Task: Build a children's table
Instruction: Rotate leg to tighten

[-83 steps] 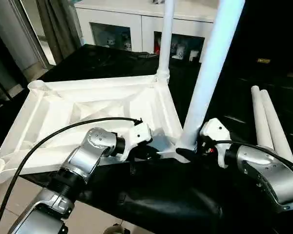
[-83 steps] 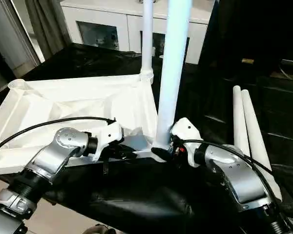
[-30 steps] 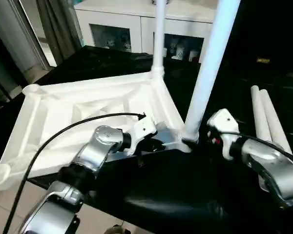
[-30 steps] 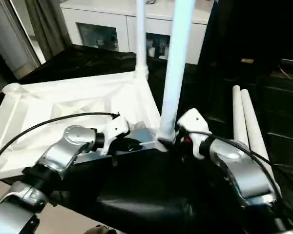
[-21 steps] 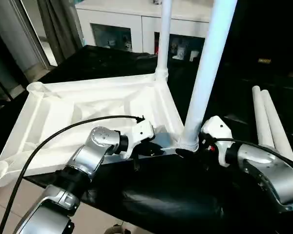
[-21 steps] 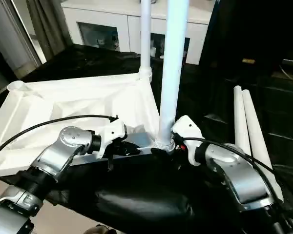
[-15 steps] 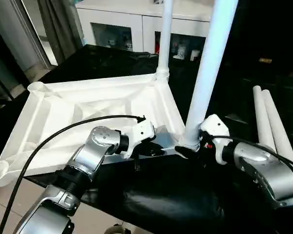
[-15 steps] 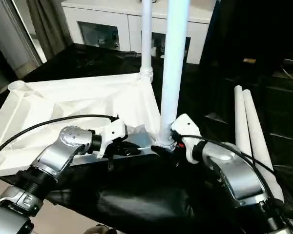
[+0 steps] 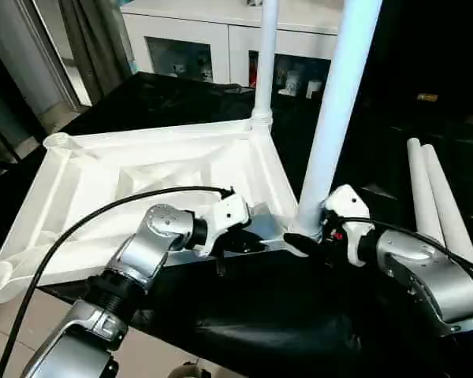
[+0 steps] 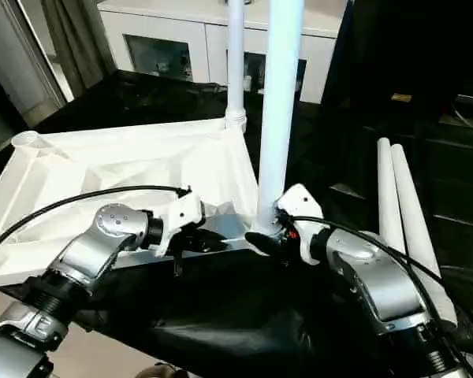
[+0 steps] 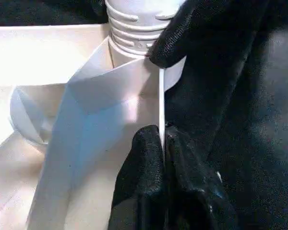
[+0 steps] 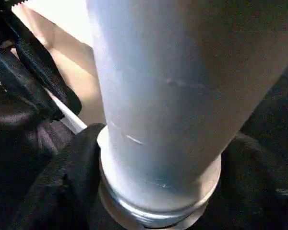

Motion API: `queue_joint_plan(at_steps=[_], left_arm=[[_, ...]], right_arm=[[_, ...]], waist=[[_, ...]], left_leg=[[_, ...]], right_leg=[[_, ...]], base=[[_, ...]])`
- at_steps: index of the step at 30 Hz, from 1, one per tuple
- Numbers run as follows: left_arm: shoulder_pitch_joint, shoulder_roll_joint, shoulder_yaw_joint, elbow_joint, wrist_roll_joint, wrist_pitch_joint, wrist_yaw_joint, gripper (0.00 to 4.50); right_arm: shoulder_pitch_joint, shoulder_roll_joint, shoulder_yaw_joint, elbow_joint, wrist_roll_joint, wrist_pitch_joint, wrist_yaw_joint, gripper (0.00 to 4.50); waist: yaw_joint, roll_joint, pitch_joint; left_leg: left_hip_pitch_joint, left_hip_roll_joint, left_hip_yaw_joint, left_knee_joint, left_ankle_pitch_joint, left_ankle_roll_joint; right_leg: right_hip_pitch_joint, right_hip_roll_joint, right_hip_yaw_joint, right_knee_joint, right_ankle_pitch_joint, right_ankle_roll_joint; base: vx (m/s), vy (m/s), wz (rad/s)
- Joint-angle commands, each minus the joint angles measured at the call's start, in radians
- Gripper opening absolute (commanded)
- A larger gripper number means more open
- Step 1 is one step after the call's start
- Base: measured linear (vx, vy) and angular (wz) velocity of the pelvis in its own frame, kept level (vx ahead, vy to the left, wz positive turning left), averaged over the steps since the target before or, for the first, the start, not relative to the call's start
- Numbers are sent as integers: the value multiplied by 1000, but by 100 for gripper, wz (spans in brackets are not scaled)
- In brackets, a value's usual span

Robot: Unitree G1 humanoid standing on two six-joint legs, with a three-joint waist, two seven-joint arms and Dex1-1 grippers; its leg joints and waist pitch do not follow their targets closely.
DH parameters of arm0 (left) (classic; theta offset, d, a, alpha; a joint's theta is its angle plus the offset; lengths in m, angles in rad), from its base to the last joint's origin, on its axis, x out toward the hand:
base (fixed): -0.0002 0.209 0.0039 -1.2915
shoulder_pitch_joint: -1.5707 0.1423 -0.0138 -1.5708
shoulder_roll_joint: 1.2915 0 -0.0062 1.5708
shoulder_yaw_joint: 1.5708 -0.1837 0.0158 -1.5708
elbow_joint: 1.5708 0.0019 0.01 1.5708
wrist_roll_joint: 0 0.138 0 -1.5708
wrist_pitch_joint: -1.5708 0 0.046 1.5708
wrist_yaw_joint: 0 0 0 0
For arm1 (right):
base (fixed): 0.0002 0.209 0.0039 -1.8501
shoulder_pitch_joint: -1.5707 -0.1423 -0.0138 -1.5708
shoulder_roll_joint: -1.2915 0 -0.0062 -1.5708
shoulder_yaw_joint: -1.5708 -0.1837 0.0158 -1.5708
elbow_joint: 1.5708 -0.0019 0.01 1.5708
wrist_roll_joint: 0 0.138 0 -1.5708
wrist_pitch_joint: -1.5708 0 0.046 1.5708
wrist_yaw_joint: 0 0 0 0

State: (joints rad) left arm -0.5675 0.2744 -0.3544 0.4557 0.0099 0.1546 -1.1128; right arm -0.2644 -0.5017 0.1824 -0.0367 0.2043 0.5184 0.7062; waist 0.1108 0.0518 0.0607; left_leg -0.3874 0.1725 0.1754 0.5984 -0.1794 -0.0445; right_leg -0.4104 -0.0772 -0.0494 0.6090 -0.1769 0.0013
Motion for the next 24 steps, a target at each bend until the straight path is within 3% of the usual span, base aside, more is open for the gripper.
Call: queue_joint_plan(at_steps=[1,10,12,14,15,16,18,21,24], left_arm=[[-12,-12,-7,-48,-30,-13,-30,0],[-13,-27,-3,-26,-18,12,5,0],[-23,-43,4,4,-5,19,50,0],[-74,-115,37,113,30,27,220,0],[-92,-137,46,142,38,40,269,0],[-93,-138,46,143,39,41,271,0],[-160,-218,89,246,52,84,464,0],[-218,-290,118,334,53,89,607,0],[-234,-316,113,360,57,81,630,0]], right_arm=[[7,5,-20,-15,8,3,-1,304],[37,59,-29,-6,18,17,-56,277],[35,102,-50,22,12,19,-119,277],[4,253,-143,157,-19,1,-378,277],[-8,288,-173,196,-24,-7,-449,277],[-8,289,-174,197,-24,-7,-452,277],[-40,379,-240,301,-36,-63,-628,276],[-81,438,-237,382,-61,-138,-722,276],[-107,464,-218,402,-77,-169,-740,276]], waist=[[-2,-15,-71],[0,-12,-74],[-3,-13,-71],[-11,-8,-68],[-15,-13,-66],[-18,-13,-68],[-23,-10,-66],[-23,-11,-67],[-21,-13,-70]], left_leg=[[14,52,-17,-71,-191,38],[15,52,-17,-68,-167,44],[15,50,-17,-70,-196,32],[20,45,-15,-72,-233,9],[21,42,-20,-75,-260,-18],[22,42,-20,-76,-266,-22],[30,44,-22,-79,-302,-33],[25,40,-21,-77,-278,-24],[17,38,-20,-75,-231,4]], right_leg=[[53,-69,42,-72,-183,-221],[52,-68,42,-67,-153,-230],[52,-68,41,-73,-195,-225],[41,-68,42,-82,-261,-215],[46,-70,38,-86,-315,-200],[46,-70,38,-86,-327,-194],[39,-68,41,-93,-337,-178],[45,-69,41,-93,-298,-180],[53,-67,41,-87,-225,-184]], base=[[0,0,0],[0,0,0],[0,0,0],[0,0,0],[0,0,0],[0,0,0],[0,0,0],[0,0,0],[0,0,0]])
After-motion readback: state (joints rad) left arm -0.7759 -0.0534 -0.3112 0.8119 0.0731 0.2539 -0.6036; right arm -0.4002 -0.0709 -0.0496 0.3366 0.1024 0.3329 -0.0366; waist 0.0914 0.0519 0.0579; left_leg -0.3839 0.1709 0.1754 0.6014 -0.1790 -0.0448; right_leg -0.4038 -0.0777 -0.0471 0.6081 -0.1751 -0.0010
